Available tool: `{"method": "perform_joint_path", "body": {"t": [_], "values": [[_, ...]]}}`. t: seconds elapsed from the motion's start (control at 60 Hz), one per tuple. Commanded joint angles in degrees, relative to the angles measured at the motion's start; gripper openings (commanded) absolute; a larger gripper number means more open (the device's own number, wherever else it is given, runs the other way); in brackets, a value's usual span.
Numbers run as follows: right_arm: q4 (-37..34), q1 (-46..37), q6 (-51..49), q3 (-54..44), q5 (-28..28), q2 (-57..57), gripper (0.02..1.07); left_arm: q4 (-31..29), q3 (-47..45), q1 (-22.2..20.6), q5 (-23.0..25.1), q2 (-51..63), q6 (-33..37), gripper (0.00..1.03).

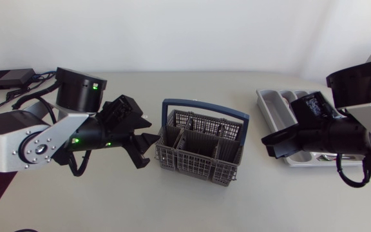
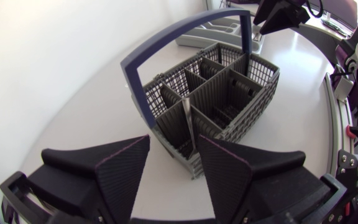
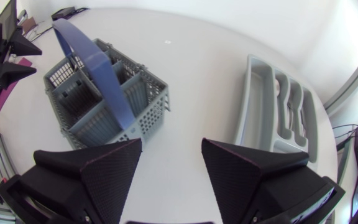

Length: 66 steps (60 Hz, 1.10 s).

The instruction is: Sort the cutlery from the basket into the organizer compartments.

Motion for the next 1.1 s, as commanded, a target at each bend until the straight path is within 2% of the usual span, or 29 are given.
{"method": "perform_joint_path", "body": {"t": [0.0,0.417,0.833,1.0,1.083], "values": [[-0.7,3.1,3.8,2.1,-0.3,1.2,0.74,-0.2,2.5,-0.6,-0.2,1.9,1.0,0.54],[7.2,6.6,5.9,7.9,0.4,15.1,0.74,2.6,-0.8,-0.1,-0.2,6.0,2.1,0.54],[8.3,6.5,4.6,20.7,0.5,29.5,0.74,4.4,-2.1,1.3,-0.1,9.0,2.8,0.54],[8.1,6.9,4.8,20.3,0.6,28.5,0.74,4.9,-2.0,1.3,-0.1,8.8,2.8,0.54],[8.1,8.1,4.6,17.7,2.9,24.5,0.82,5.0,-1.9,1.3,-0.1,8.3,2.7,0.54]]}}
